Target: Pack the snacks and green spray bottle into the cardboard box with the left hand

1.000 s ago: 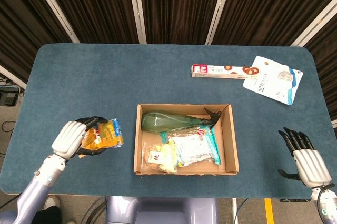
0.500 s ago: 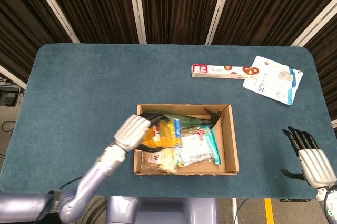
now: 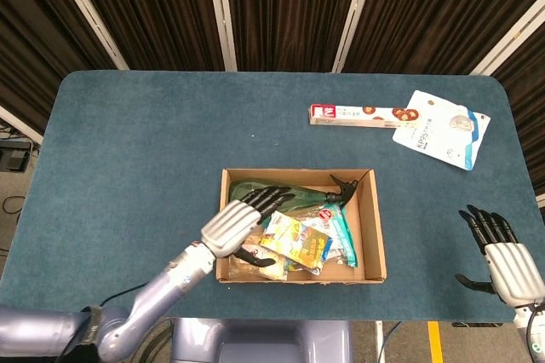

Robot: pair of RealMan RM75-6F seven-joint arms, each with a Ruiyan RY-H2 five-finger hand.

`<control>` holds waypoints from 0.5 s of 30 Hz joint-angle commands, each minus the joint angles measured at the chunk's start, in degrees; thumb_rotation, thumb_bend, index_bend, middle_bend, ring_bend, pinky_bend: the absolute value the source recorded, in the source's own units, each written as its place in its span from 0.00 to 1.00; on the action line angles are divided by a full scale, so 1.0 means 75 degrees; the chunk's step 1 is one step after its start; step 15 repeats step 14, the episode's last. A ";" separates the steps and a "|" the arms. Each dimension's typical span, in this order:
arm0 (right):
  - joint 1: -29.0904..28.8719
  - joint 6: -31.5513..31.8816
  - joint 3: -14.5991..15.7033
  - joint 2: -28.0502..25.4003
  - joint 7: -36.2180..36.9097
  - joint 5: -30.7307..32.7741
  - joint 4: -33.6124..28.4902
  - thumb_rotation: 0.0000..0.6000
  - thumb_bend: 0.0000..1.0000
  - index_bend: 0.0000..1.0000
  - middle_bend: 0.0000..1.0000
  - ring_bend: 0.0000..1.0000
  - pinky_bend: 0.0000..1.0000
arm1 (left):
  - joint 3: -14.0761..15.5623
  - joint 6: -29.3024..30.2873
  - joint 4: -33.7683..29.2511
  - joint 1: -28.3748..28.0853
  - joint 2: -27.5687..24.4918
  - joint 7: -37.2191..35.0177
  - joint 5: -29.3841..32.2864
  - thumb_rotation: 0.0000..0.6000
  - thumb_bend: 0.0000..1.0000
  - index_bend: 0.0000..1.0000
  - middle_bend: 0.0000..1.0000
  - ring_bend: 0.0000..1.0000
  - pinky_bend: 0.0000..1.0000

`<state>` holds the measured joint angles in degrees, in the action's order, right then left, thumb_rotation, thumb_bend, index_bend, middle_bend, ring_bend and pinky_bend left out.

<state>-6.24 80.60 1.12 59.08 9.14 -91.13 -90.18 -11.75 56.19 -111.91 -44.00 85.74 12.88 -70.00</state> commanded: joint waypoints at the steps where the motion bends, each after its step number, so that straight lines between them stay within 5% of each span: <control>1: 0.0024 0.0070 -0.0021 0.0055 -0.0113 -0.0006 -0.0038 1.00 0.02 0.00 0.00 0.00 0.00 | 0.0565 0.0306 -0.0903 0.0647 -0.1508 -0.0146 -0.0525 0.94 0.00 0.00 0.00 0.00 0.10; 4: 0.0065 0.0180 -0.0084 0.0156 -0.0309 0.0056 -0.0014 1.00 0.02 0.00 0.00 0.00 0.00 | 0.1242 0.1283 -0.1098 0.1512 -0.2558 0.0361 -0.1159 0.94 0.00 0.00 0.00 0.00 0.10; 9: 0.0009 0.0161 -0.0251 0.0463 -0.0745 0.0254 0.0074 1.00 0.02 0.00 0.00 0.00 0.00 | 0.2348 0.3009 -0.0384 0.3088 -0.2753 0.1007 -0.1758 0.94 0.00 0.00 0.00 0.00 0.05; 15: 0.0076 0.0371 -0.0223 0.0649 -0.1279 0.0099 0.0010 1.00 0.02 0.00 0.00 0.00 0.00 | 0.2768 0.4092 0.0517 0.4142 -0.2582 0.0470 -0.1995 0.94 0.00 0.00 0.00 0.00 0.03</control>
